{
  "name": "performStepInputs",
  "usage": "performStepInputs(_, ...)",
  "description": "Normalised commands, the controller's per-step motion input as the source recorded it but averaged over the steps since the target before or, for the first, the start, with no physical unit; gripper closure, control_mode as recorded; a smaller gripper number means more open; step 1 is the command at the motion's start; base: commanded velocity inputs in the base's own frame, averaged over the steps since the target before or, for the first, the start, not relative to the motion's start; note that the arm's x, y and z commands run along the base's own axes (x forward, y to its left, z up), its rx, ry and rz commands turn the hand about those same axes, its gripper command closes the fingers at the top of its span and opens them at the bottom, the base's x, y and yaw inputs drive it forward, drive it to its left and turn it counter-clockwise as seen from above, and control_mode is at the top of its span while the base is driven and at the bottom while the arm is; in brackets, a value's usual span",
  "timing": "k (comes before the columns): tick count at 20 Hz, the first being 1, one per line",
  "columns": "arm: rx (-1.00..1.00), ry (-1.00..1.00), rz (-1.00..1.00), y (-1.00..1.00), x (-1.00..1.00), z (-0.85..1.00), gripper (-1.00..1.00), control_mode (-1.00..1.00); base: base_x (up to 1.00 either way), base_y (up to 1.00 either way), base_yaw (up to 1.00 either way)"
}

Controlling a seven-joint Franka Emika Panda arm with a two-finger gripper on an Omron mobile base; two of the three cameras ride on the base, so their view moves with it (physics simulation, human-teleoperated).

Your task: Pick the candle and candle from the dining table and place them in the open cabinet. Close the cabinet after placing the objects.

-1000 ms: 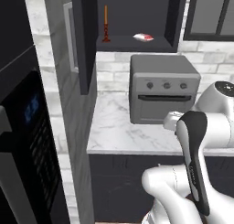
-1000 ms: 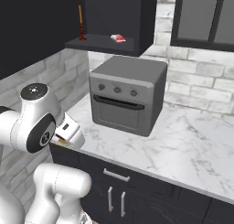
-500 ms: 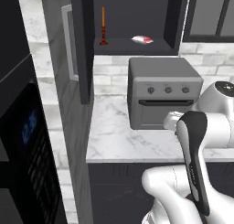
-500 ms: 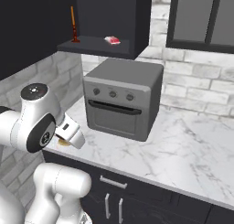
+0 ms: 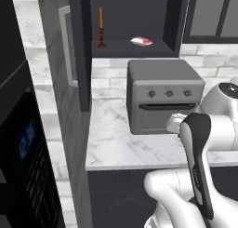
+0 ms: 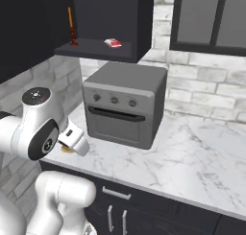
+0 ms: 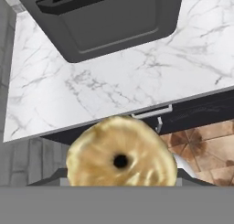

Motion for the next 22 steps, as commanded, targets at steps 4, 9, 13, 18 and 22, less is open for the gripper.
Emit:
performStepInputs(4,0.00,0.00,0.00,0.00,0.00,0.00,1.00,1.00,0.25,0.27,-0.11)
performStepInputs(9,0.00,0.00,0.00,0.00,0.00,0.00,1.00,1.00,0.27,0.34,-0.13)
performStepInputs(13,0.00,0.00,0.00,0.00,0.00,0.00,1.00,1.00,0.33,0.39,-0.14)
performStepInputs(18,0.00,0.00,0.00,0.00,0.00,0.00,1.00,1.00,0.28,0.32,-0.13)
performStepInputs(22,0.00,0.00,0.00,0.00,0.00,0.00,1.00,1.00,0.22,0.25,-0.12)
